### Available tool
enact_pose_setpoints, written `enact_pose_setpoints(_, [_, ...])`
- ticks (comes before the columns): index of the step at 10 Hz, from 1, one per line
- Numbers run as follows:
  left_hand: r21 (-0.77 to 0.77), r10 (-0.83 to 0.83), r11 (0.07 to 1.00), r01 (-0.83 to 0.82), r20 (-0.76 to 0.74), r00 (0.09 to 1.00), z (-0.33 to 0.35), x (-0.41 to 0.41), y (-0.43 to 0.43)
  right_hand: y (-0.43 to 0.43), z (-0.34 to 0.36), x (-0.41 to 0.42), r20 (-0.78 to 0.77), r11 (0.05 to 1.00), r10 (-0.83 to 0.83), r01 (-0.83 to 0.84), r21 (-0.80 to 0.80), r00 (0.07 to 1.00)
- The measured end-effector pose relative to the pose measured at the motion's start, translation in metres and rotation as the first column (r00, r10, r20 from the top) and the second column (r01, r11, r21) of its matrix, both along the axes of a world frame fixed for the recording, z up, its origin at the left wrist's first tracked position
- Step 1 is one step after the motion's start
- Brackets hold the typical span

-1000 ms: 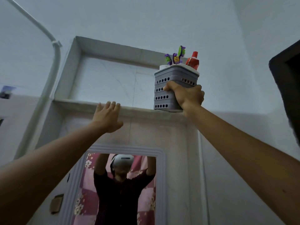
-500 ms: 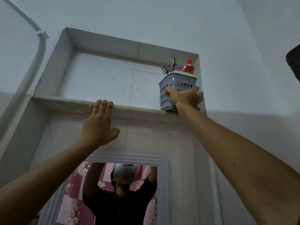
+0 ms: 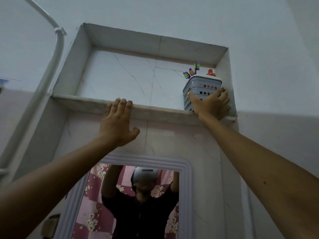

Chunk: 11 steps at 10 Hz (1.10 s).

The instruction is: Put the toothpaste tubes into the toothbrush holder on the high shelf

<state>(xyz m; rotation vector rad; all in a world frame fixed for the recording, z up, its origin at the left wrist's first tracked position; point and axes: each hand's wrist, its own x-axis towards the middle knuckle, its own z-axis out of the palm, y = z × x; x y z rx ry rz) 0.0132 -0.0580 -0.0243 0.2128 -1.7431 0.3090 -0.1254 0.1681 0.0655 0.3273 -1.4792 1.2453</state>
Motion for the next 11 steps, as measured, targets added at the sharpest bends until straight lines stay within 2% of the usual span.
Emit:
enact_pose_setpoints(1, [0.048,-0.109,0.993,0.107,0.021,0.994,0.005,0.019,0.008,0.008,-0.007,0.005,-0.188,0.991,-0.104,0.117,0.062,0.977])
enact_pose_setpoints(2, [0.045,-0.232,0.970,0.237,-0.101,0.968,0.003,0.047,0.022,0.015,-0.018,0.021,-0.410,0.981,-0.074,0.140,0.132,0.909])
enact_pose_setpoints(3, [-0.014,-0.302,0.953,0.304,-0.159,0.940,-0.016,0.072,0.038,0.014,-0.044,0.044,-0.591,0.979,0.007,0.114,0.167,0.807])
enact_pose_setpoints(4, [-0.064,-0.315,0.949,0.309,-0.133,0.940,-0.046,0.089,0.050,0.009,-0.088,0.071,-0.656,0.961,0.083,0.114,0.251,0.750])
enact_pose_setpoints(5, [-0.084,-0.288,0.956,0.280,-0.101,0.952,-0.081,0.099,0.054,0.001,-0.143,0.092,-0.638,0.938,0.139,0.106,0.330,0.757])
enact_pose_setpoints(7, [0.086,-0.298,0.950,0.301,-0.048,0.953,-0.164,0.119,0.054,-0.011,-0.247,0.125,-0.526,0.925,0.233,-0.019,0.380,0.818])
enact_pose_setpoints(8, [0.111,-0.302,0.947,0.303,-0.026,0.953,-0.205,0.133,0.053,-0.010,-0.296,0.139,-0.466,0.923,0.250,-0.063,0.380,0.849])
enact_pose_setpoints(9, [0.148,-0.303,0.943,0.298,0.014,0.953,-0.232,0.144,0.054,-0.009,-0.332,0.144,-0.385,0.916,0.264,-0.104,0.388,0.884])
enact_pose_setpoints(11, [0.133,-0.320,0.939,0.316,0.007,0.947,-0.233,0.153,0.058,-0.005,-0.348,0.149,-0.334,0.905,0.252,-0.099,0.413,0.908])
